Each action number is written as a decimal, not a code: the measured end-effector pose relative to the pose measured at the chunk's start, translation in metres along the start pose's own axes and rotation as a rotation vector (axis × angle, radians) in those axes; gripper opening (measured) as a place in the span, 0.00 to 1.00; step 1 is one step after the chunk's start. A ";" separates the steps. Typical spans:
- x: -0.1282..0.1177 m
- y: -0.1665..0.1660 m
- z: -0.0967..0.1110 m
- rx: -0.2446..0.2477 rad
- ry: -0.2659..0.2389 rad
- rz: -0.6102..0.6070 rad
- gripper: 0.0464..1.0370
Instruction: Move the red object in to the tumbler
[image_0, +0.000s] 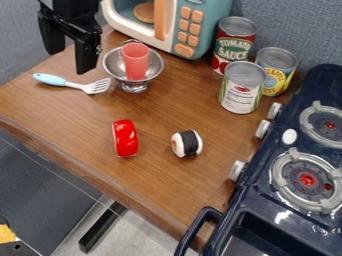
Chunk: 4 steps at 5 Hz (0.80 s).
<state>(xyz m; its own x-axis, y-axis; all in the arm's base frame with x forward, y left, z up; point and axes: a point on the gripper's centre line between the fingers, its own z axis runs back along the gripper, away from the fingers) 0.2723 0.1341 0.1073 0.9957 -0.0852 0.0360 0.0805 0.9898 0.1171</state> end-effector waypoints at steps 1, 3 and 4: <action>-0.004 -0.002 -0.010 -0.004 0.032 0.005 0.96; -0.025 -0.052 -0.006 0.116 0.024 -0.152 0.96; -0.029 -0.079 -0.005 0.063 0.005 -0.199 0.96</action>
<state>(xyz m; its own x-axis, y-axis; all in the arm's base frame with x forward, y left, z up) 0.2369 0.0593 0.0919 0.9606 -0.2781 0.0010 0.2732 0.9444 0.1831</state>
